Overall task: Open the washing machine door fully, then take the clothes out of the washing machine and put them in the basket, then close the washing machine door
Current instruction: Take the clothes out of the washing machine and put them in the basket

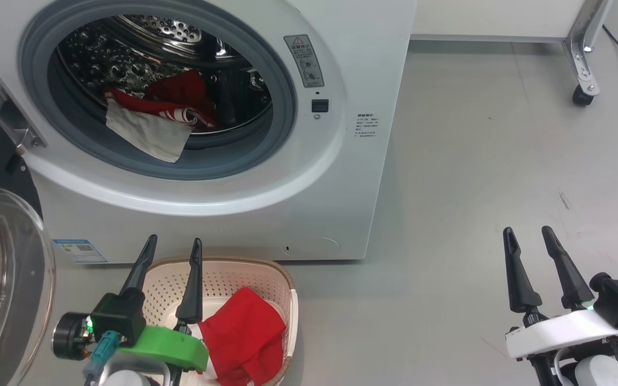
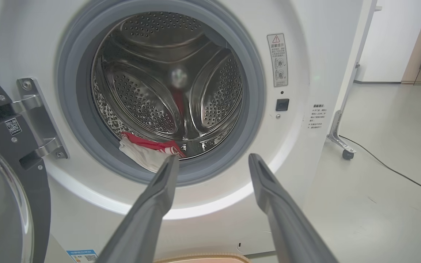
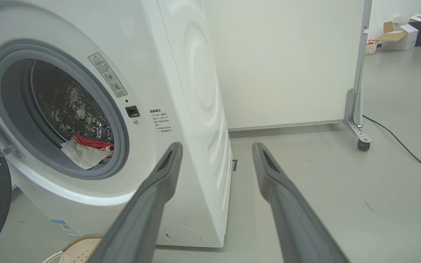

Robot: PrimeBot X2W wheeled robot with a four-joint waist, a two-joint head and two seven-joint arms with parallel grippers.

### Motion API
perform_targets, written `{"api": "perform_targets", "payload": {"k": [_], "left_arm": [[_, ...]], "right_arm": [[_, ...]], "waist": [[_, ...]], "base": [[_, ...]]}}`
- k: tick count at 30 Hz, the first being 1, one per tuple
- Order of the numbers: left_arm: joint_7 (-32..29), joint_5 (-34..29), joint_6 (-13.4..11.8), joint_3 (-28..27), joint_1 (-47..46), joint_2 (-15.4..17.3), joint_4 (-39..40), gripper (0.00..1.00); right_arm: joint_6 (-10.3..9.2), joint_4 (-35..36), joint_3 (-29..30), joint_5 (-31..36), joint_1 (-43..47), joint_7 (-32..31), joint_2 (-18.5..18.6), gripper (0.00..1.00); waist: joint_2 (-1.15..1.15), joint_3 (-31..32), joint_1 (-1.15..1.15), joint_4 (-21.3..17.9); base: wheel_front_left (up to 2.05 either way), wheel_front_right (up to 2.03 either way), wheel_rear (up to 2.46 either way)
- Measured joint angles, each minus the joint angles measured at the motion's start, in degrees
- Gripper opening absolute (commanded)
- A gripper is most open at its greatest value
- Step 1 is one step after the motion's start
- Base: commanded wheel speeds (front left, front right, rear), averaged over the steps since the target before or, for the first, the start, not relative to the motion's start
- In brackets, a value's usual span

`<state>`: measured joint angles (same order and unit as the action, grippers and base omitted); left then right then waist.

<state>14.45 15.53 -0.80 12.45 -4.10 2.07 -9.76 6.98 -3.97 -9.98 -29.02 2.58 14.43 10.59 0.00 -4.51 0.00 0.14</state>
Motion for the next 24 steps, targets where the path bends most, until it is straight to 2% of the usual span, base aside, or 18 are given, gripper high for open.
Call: {"api": "perform_targets", "payload": {"k": [13,18,24], "left_arm": [[-0.41,-3.16,-1.44,0.45,-0.74,0.82,0.63,1.00],[-3.81,-4.39,-1.90,0.42,-5.87,2.25,-0.20,1.00],[-10.88,-6.56,-2.40,-0.67,-16.46,4.70,-2.29,1.00]], "right_arm": [[0.00,2.08,-1.60,-0.12,-0.07,0.00,1.13,1.00],[0.00,2.53,-2.56,-0.49,-0.56,0.00,1.58,1.00],[0.00,3.26,-4.61,-2.18,-2.40,0.00,2.26,1.00]], "waist": [[0.00,-5.37,0.00,-1.63],[0.00,-8.79,0.00,-2.72],[0.00,-13.94,0.00,-4.90]], "base": [[0.00,0.00,0.00],[0.00,0.00,0.00],[0.00,0.00,0.00]]}}
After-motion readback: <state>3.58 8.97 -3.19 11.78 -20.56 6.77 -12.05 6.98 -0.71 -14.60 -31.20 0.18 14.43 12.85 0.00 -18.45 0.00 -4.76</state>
